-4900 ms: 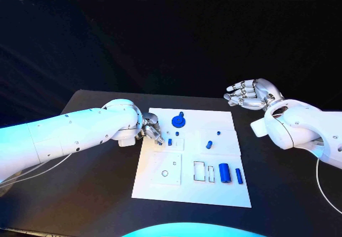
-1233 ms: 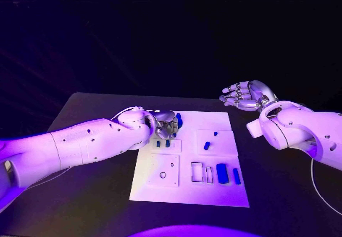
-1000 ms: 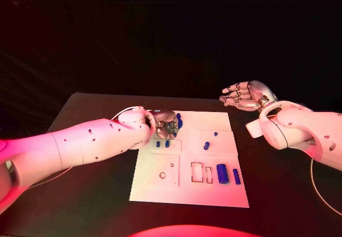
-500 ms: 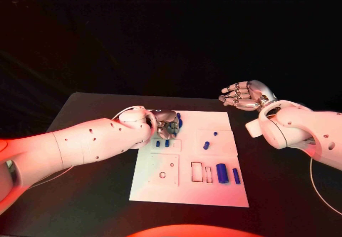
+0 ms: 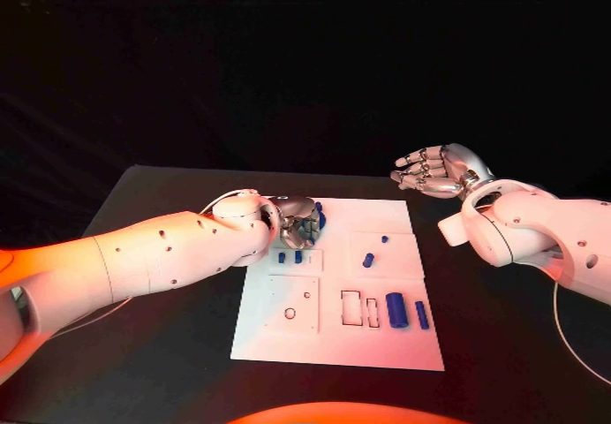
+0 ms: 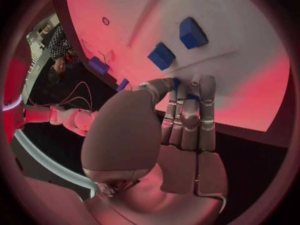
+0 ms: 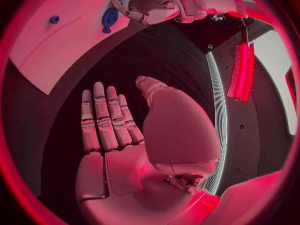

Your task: Assemble the parts on the task board

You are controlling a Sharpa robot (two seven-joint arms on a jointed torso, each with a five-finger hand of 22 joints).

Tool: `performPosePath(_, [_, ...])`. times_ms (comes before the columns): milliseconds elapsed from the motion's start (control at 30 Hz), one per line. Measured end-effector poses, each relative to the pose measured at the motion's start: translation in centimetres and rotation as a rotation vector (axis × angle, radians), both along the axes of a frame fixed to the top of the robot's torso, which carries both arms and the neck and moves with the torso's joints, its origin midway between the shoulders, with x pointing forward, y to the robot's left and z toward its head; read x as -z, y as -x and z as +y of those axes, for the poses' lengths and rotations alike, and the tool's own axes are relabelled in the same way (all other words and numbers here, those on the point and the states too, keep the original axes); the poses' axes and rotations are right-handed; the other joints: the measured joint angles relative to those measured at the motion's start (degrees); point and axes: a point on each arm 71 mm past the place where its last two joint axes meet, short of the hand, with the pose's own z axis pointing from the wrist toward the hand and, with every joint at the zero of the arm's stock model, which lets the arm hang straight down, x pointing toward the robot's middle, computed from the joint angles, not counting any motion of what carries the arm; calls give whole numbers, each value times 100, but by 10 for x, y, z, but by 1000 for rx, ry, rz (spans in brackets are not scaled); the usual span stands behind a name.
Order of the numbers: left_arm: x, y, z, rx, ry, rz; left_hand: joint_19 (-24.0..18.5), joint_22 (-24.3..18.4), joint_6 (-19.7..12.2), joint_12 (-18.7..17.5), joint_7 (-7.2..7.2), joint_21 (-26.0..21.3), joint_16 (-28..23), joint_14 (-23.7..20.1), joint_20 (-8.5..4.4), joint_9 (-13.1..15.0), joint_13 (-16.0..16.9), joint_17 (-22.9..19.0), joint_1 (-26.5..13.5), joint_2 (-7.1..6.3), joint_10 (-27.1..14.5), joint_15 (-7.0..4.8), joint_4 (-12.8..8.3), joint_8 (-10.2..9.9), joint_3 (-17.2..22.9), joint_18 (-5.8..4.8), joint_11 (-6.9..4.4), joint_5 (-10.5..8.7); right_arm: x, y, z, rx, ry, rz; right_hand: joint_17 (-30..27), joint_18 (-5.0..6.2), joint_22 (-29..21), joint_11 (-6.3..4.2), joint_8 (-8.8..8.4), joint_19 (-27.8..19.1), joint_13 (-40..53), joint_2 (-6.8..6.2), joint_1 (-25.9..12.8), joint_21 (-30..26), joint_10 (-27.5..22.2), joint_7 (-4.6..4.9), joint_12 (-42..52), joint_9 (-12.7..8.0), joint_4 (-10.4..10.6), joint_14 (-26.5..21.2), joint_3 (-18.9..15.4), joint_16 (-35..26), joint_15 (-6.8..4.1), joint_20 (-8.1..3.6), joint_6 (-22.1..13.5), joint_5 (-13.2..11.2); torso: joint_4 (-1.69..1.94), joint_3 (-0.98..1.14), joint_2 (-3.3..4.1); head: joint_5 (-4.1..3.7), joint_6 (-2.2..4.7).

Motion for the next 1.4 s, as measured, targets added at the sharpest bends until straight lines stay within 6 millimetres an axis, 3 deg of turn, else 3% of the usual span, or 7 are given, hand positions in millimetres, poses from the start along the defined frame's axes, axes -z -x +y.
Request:
performPosePath(67, [0,0,0,-1,4,-1,229,364,152,-23,-50,307,159,294,-40,25,0,374,-26,36,184,-50,-86,10,73,-1,-42,-20,0,0,0,0,0,0,-3,0,-2,0,0,0,0,0,0,0,0,0,0,-3,0,0,0,0,0,0,0,0,-1,-1,0,1,4])
performPosePath(133, [0,1,0,-4,8,-3,297,479,209,-46,-68,405,197,388,-55,26,0,474,-43,49,246,-69,-139,18,112,-1,-78,-26,0,0,0,-1,0,0,-6,0,-2,0,0,0,0,0,0,0,0,0,0,-3,0,0,0,0,0,0,0,0,-1,1,-1,1,9])
performPosePath(333, [0,1,5,-18,26,-11,317,561,211,-112,-67,469,196,432,-76,27,5,528,-82,87,278,-69,-180,18,149,-6,-69,-51,0,0,0,-1,0,0,-6,0,-1,0,0,0,0,0,0,0,0,0,0,-3,0,0,0,0,0,0,0,0,-1,2,-5,-3,16])
performPosePath(433, [-2,2,8,-26,43,-17,345,615,230,-145,-48,506,229,459,-64,27,5,585,-119,92,308,-79,-197,18,164,-95,-78,-22,0,0,0,0,0,0,-15,0,-12,0,0,0,0,0,0,0,0,0,0,-3,0,0,0,0,0,0,0,0,-1,1,-5,-4,24])
performPosePath(833, [-22,10,28,-49,138,-32,385,660,239,-262,-39,542,229,520,-64,30,14,629,-286,2,340,-58,-228,-63,183,-95,-66,-16,0,0,-2,3,1,1,-14,0,-12,0,0,0,1,0,0,0,0,0,0,-2,0,0,0,0,0,0,0,0,7,-4,-9,-9,38])
performPosePath(967, [-27,12,39,-65,152,-24,385,667,248,-293,-48,542,229,520,-64,147,2,637,-325,-17,340,-58,-235,-68,190,-95,-66,-15,0,0,-2,4,1,1,-14,0,-12,0,0,0,1,0,0,0,0,0,0,-2,0,0,0,0,0,0,0,0,13,-1,-13,-14,23])
performPosePath(1400, [-23,12,55,-89,133,46,385,660,270,-333,-67,542,229,519,-64,222,3,612,-407,-56,378,-58,-209,-105,164,-95,-68,-16,1,0,-2,5,1,3,-23,0,-28,0,0,0,1,-1,0,0,0,0,0,-2,0,0,0,-34,0,0,0,0,2,1,-9,3,25])
